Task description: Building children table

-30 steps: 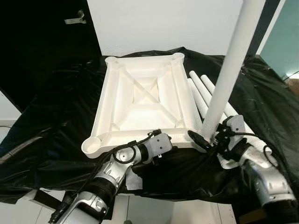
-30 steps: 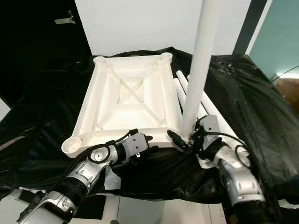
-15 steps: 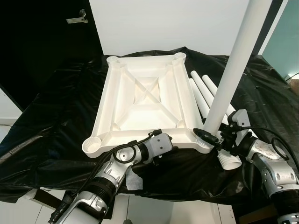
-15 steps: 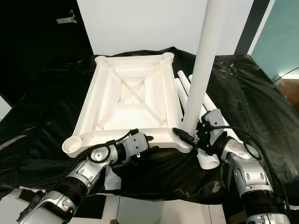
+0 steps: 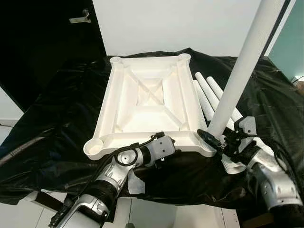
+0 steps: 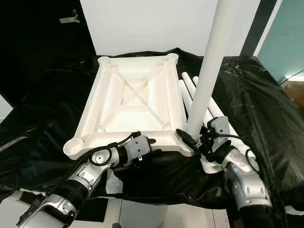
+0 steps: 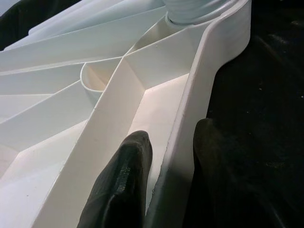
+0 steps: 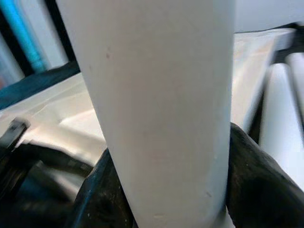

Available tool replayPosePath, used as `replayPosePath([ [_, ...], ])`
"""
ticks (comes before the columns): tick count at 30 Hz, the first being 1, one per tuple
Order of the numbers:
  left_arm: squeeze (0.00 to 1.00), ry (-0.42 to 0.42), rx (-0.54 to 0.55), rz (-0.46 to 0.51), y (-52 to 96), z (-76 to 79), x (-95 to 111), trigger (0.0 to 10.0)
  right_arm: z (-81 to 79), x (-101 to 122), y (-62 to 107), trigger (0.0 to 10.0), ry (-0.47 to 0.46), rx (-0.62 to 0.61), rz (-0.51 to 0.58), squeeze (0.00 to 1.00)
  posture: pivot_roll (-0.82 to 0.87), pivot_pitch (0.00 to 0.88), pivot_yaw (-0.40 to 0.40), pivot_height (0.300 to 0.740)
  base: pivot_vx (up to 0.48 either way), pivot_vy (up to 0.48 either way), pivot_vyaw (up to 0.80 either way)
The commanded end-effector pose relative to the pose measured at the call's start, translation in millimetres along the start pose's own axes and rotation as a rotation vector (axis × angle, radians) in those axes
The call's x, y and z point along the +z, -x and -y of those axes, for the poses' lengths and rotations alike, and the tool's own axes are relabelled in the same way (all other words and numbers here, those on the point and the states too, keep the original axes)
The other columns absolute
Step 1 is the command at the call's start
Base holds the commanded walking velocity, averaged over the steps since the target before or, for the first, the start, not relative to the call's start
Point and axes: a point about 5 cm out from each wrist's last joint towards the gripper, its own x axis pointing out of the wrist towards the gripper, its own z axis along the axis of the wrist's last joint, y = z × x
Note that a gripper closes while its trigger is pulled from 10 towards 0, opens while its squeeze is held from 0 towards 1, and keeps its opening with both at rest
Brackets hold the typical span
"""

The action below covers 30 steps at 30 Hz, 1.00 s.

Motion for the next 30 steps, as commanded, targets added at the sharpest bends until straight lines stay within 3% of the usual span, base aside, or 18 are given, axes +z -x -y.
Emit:
replayPosePath([
  [1,0.00,0.063,-0.047,-0.094,2.0,15.6,-21.3,10.0,4.7,1.0,4.7,0.0,0.000,-0.175,0.032,0.00,-0.08,0.021,0.011,0.740,0.000,0.000,0.00],
  [4,0.00,0.064,-0.046,-0.094,1.8,15.9,-21.4,10.0,3.2,-1.7,7.8,0.0,0.003,-0.245,0.031,0.00,-0.08,0.021,0.011,0.740,0.000,0.000,0.00],
  [6,0.00,0.068,-0.046,-0.093,1.2,16.7,-21.4,10.0,-15.1,-10.3,13.5,0.0,-0.008,-0.430,0.012,0.00,-0.08,0.022,0.010,0.740,0.000,0.000,0.00],
  [9,0.00,0.068,-0.047,-0.092,1.0,17.5,-21.4,10.0,-27.3,-12.5,14.7,0.0,-0.011,-0.521,0.010,0.00,-0.08,0.024,0.012,0.740,0.000,0.000,0.00],
  [19,0.00,0.058,-0.053,-0.098,1.5,13.8,-21.9,10.0,-34.7,-20.7,16.0,0.0,0.007,-0.555,-0.023,0.00,-0.08,0.021,0.021,0.740,0.000,0.000,0.00],
  [20,0.00,0.059,-0.051,-0.098,1.3,13.6,-21.8,10.0,-34.9,-20.3,14.2,3.8,0.012,-0.559,-0.026,0.00,-0.08,0.021,0.021,0.740,0.000,0.000,0.00],
  [21,0.00,0.059,-0.051,-0.098,1.3,13.6,-21.8,10.0,-34.9,-20.3,14.2,3.8,0.012,-0.559,-0.026,0.00,-0.08,0.021,0.021,0.740,0.000,0.000,0.00],
  [22,0.00,0.062,-0.051,-0.095,0.2,15.5,-21.4,10.0,-38.1,-17.5,8.6,10.0,0.053,-0.538,-0.031,0.00,-0.08,0.020,0.018,0.740,0.000,0.000,0.00],
  [26,0.00,0.064,-0.053,-0.093,-0.4,16.8,-21.1,10.0,-39.9,-14.6,6.3,10.0,0.070,-0.515,-0.022,0.03,-0.08,0.020,0.016,0.740,0.000,0.000,0.00],
  [27,0.00,0.065,-0.052,-0.093,-0.6,16.8,-21.2,10.0,-36.5,-12.9,7.5,10.0,0.065,-0.502,-0.012,1.00,-0.09,0.020,0.014,0.740,0.000,0.000,0.00],
  [30,0.00,0.067,-0.049,-0.094,-0.6,16.4,-21.4,10.0,-29.5,-10.3,7.9,10.0,0.047,-0.448,-0.001,1.00,-0.09,0.020,0.011,0.740,0.000,0.000,0.00],
])
